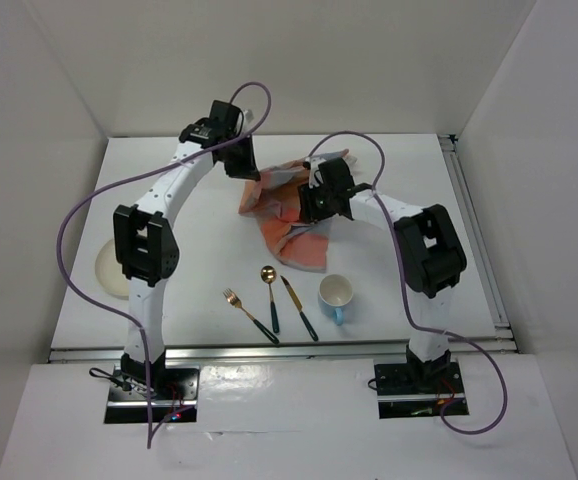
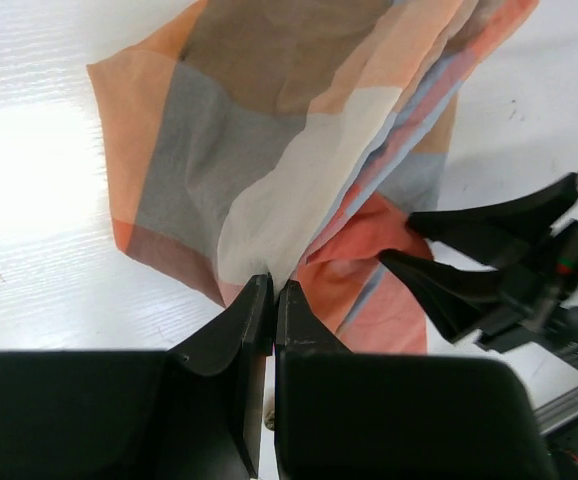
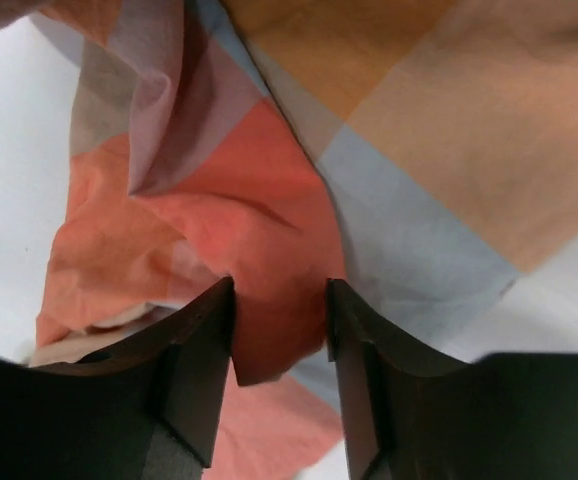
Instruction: Set the dinner table for one person
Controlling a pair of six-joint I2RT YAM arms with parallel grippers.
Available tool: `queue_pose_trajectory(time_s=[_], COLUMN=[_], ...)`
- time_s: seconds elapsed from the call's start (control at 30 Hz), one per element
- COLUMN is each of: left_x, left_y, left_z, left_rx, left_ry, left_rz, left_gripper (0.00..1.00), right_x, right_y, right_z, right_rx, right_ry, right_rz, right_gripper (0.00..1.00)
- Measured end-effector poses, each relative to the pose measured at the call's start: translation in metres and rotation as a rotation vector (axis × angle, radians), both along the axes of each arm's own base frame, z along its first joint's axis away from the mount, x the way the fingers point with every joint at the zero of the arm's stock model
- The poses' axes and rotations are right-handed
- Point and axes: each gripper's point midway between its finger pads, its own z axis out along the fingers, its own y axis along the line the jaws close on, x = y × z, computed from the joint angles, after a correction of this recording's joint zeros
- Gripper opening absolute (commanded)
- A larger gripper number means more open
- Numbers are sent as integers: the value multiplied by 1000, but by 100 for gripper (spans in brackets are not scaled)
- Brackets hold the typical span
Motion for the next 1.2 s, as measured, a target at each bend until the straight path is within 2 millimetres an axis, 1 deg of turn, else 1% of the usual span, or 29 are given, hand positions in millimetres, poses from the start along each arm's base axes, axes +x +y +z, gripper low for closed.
queue_pose_trajectory(time_s=[0.03, 0.07, 0.13, 0.17, 0.27, 0.33, 0.37, 0.43, 0.5, 0.53, 0.57, 0.63, 0.67, 0.7, 0.73, 0.77, 0.83, 0.9, 0.97, 1.0, 1.07, 1.1, 1.2], left_x=[0, 1, 0, 1, 5, 11, 15, 21, 24, 23, 21, 16, 11, 4, -7, -16, -39, -62, -86, -95, -108, -111, -111], left_y=[0, 1, 2, 2, 9, 23, 32, 58, 91, 109, 127, 158, 170, 178, 182, 184, 183, 180, 177, 176, 175, 175, 175], left_z=[1, 2, 3, 4, 12, 20, 25, 39, 58, 70, 83, 117, 135, 156, 180, 198, 237, 270, 296, 306, 319, 323, 324], left_rx=[-9, -17, -33, -43, -91, -138, -163, -233, -304, -334, -354, -396, -413, -437, -464, -480, -522, -556, -585, -593, -614, -621, -645], left_ry=[3, 5, 10, 13, 16, 18, 16, 12, -3, -16, -37, -100, -136, -173, -215, -251, -325, -392, -440, -461, -483, -489, -481], left_rz=[2, 4, 2, 1, 14, 41, 62, 112, 185, 221, 256, 320, 339, 353, 357, 351, 333, 308, 279, 265, 246, 237, 222], left_gripper=[0, 0, 0, 0, 0, 0, 0, 0, 0, 0, 0, 0, 0, 0, 0, 0, 0, 0, 0, 0, 0, 0, 0], right_x=[1, 1, -1, 0, 5, 9, 11, 13, 15, 15, 15, 12, 10, 5, 0, -7, -24, -39, -52, -58, -66, -67, -62], right_y=[2, 4, 5, 5, 0, -10, -14, -29, -43, -52, -65, -87, -98, -109, -114, -116, -120, -126, -132, -133, -134, -134, -133], right_z=[-3, -7, -9, -8, -3, 8, 18, 49, 91, 114, 144, 199, 225, 256, 281, 305, 343, 369, 383, 388, 397, 401, 411], right_rx=[-3, -6, -12, -14, -38, -66, -76, -82, -55, -34, -7, 39, 59, 84, 109, 135, 176, 203, 220, 227, 240, 245, 248], right_ry=[2, 6, 8, 6, -14, -42, -64, -117, -189, -229, -286, -390, -441, -500, -548, -594, -666, -717, -745, -753, -766, -772, -783], right_rz=[6, 12, 15, 10, -40, -93, -117, -181, -233, -258, -293, -354, -386, -416, -429, -435, -441, -452, -462, -463, -459, -458, -456], right_gripper=[44, 26, 3, 0, 0, 0, 0, 0, 0, 0, 0, 0, 0, 0, 0, 0, 0, 0, 0, 0, 0, 0, 0])
